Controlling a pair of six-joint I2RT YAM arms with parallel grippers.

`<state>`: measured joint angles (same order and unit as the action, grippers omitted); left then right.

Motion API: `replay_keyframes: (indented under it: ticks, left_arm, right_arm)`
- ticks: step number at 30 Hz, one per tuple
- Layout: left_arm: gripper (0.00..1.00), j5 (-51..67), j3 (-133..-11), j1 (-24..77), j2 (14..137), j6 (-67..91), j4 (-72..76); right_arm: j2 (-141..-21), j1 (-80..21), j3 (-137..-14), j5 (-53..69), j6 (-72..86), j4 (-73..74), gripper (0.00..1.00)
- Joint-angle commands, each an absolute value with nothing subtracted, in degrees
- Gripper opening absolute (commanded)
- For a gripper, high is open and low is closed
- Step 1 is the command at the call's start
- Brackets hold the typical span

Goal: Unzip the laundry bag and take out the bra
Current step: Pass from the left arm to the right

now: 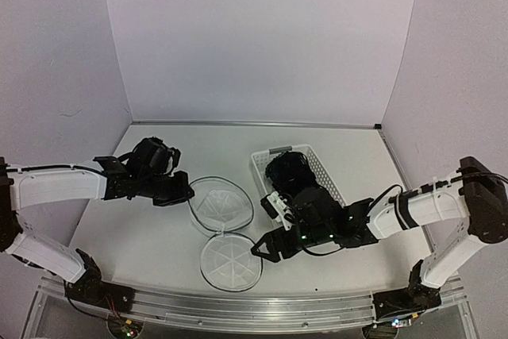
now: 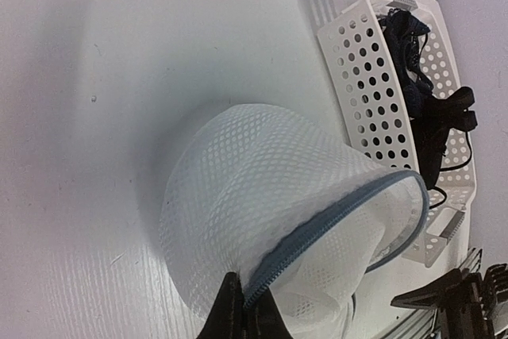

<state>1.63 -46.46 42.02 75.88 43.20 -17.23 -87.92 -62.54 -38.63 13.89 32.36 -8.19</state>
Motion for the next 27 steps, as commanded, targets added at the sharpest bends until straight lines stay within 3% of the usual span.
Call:
replay_keyframes:
  ticks: [1, 12, 27]
  left_arm:
    - [0.00, -2.0, -43.5, 42.1, 69.7, 47.9, -14.1]
    - [0.00, -4.1, -38.5, 42.1, 64.2, 50.7, -14.0]
    - [0.00, -4.5, -38.2, 42.1, 63.8, 50.3, -14.2]
  right_arm:
    - [-91.2, -63.7, -44.3, 7.8, 34.4, -12.2, 0.72]
    - [-102.3, -64.9, -52.4, 4.7, 34.0, -12.2, 0.72]
    - [-108.4, -65.1, -53.6, 8.0, 36.2, -14.1, 0.71]
